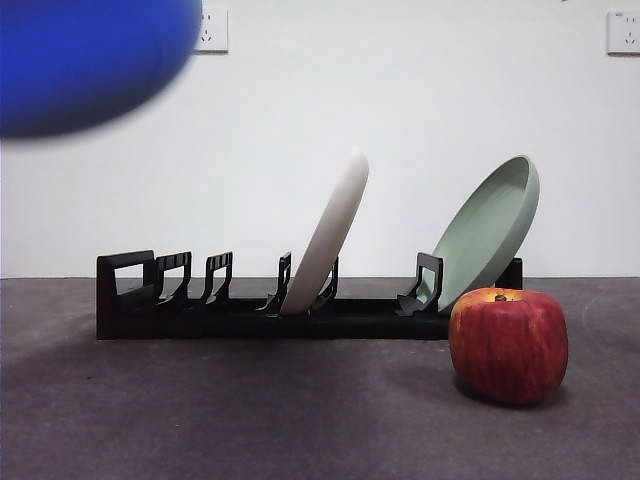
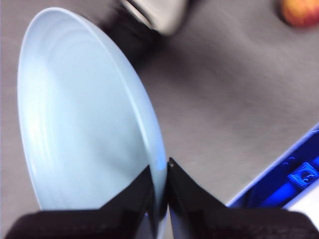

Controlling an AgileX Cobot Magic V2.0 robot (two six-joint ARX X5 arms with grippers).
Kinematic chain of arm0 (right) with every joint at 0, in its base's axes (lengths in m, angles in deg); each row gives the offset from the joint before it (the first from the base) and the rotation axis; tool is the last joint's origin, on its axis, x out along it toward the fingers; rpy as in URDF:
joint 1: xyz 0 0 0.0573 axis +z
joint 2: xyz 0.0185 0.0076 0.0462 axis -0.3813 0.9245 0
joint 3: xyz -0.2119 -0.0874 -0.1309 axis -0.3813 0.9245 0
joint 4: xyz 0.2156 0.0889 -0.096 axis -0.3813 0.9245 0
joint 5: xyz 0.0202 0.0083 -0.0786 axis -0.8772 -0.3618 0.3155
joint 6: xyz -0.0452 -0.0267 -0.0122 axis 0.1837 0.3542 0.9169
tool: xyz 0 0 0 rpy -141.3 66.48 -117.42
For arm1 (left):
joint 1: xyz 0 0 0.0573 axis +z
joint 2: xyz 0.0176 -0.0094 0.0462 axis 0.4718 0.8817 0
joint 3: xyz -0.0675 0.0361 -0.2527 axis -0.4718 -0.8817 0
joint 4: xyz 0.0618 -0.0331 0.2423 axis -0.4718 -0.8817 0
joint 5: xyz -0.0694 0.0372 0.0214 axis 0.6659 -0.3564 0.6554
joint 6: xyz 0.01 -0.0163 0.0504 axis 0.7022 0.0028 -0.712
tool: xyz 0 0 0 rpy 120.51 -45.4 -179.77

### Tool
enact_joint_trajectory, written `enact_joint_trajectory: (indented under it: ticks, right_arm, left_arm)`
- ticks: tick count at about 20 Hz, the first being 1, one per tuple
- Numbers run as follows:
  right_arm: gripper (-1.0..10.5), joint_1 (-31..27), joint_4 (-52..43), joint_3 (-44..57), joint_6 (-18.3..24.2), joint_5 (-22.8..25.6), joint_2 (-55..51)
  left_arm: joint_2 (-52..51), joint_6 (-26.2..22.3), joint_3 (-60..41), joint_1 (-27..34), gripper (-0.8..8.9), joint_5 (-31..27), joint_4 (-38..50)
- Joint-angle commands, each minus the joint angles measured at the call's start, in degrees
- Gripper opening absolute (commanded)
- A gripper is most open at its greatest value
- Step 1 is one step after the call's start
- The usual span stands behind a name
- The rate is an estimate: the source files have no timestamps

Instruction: Take the blue plate from the plate rack,put the plate on the table,take the apple from the table,put the apple in the plate

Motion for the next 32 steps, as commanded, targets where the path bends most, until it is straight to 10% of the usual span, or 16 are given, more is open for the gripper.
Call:
enact_joint_trajectory:
  ticks: [1, 15, 18, 24, 32]
  right_arm:
    - [5.0, 0.0, -0.3, -0.1, -0.4, 0.1, 0.0]
    - [5.0, 0.0, -0.3, -0.1, -0.4, 0.1, 0.0]
    - [5.0, 0.0, -0.3, -0.1, -0.4, 0.1, 0.0]
    - [5.0, 0.0, 0.7, -0.1, -0.4, -2.6, 0.0]
    - [5.0, 9.3, 4.5, -0.1, -0.4, -2.2, 2.9]
  left_arm:
    - [1.0, 3.0, -7.6, -2.2, -0.08, 1.6, 11.8]
    - [25.2, -7.9, -13.1, 0.1, 0.08, 17.2, 34.0]
    - [25.2, -8.2, -13.1, 1.0, 3.6, 23.3, 34.8]
    - [21.7, -8.6, -12.7, 1.8, 4.09, 22.9, 34.8]
    - [-8.7, -10.3, -5.9, 3.7, 4.09, 8.8, 31.6]
